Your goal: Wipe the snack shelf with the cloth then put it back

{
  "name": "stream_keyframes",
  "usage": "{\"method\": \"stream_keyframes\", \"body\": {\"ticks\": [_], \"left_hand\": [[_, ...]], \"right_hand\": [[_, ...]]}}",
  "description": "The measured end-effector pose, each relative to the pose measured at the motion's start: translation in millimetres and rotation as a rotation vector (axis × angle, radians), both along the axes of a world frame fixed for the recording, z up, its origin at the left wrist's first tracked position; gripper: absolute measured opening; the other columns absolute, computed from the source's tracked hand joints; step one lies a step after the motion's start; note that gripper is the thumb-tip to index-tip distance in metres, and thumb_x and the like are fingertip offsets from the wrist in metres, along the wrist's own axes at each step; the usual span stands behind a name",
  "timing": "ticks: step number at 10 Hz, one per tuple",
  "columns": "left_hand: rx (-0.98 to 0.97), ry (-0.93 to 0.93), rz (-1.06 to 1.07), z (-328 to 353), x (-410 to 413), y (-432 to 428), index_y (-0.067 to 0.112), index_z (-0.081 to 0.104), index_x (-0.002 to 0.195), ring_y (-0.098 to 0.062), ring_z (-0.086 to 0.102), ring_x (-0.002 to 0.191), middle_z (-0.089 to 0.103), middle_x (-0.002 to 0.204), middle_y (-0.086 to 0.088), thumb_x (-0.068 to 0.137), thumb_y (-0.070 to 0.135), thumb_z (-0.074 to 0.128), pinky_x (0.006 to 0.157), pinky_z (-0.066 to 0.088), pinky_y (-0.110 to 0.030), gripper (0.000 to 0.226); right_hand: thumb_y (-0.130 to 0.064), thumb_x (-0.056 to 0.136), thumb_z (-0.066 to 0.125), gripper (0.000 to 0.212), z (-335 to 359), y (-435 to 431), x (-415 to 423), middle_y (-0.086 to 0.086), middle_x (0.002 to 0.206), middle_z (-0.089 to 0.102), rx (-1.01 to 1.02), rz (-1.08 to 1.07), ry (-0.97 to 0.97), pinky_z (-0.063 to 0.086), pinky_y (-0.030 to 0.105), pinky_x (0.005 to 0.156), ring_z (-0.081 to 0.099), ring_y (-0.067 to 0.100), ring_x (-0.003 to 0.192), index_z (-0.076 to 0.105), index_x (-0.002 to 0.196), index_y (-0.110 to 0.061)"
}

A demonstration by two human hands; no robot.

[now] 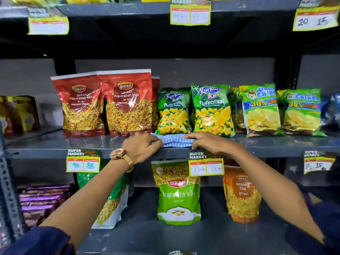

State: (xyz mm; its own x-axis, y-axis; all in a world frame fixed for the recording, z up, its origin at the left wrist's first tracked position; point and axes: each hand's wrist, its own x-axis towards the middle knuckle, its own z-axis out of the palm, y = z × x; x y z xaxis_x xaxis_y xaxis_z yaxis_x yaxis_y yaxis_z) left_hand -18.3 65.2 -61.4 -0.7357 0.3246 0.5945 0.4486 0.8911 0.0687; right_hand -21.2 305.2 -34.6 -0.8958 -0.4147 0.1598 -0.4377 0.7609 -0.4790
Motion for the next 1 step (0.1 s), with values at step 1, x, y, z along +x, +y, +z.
{"method": "stream_keyframes", "body": {"ticks": [1], "left_hand": [[-0.045,0.018,0.013,4.0,-3.2,2.5,0.017,0.04,0.049,-0.02,0.047,0.046,0.044,0.048,-0.001,0.084,0.072,0.017,0.049,0.037,-0.031,0.069]], "right_hand": [[-0.041,0.089,0.047,0.041,18.1,14.2,51.3,-0.004,0.139,0.049,-0.306,0.058,0.319,0.037,0.022,0.093,0.046,0.009,0.126,0.049,0.128,-0.028]]}}
